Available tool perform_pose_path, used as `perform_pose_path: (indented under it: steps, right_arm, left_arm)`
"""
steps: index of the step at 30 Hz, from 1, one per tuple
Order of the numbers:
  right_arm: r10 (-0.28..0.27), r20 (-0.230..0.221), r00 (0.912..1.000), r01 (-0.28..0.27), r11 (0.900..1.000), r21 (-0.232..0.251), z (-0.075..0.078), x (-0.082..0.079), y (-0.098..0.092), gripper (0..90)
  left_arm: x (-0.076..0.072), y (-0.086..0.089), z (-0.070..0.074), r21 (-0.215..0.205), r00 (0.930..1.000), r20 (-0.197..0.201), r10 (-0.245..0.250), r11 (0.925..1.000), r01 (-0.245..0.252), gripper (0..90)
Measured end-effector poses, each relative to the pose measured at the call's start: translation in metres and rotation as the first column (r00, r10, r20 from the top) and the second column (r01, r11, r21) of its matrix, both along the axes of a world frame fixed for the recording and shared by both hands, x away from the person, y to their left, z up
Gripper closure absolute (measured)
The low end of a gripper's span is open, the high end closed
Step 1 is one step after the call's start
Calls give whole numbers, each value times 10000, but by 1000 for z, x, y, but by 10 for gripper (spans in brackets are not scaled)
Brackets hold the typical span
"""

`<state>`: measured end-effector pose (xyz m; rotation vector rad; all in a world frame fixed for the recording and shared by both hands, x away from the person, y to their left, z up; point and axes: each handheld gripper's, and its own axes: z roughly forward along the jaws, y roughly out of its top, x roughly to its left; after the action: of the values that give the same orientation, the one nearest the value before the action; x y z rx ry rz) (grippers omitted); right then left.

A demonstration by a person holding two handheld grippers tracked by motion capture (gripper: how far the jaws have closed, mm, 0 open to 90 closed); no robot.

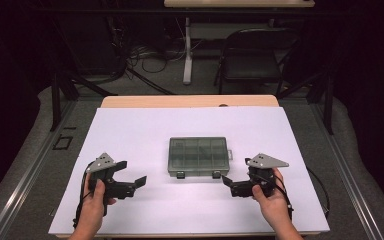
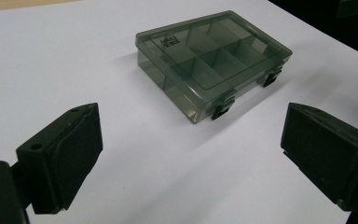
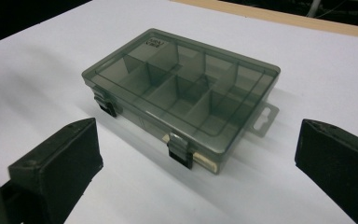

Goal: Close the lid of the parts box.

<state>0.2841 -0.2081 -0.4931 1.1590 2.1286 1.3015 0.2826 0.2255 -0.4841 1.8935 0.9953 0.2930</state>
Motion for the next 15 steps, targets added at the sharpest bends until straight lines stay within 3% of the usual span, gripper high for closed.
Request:
perform_pose_path:
  steps: [5,11,15]
  right_arm:
    - [-414,50,9991,414,9991,13,-8,-9,-13,0]
    - [-743,-89,9972,742,9972,-67,-14,-18,-29,0]
    - [-990,99,9950,991,9950,-120,-19,-23,-38,0]
  left_arm:
    - [-8,11,-5,-15,9992,201,338,9994,-338,53]
    - [-13,25,-16,-114,9977,91,670,9977,-669,53]
    - [-14,32,-21,-91,9964,141,840,9964,-839,53]
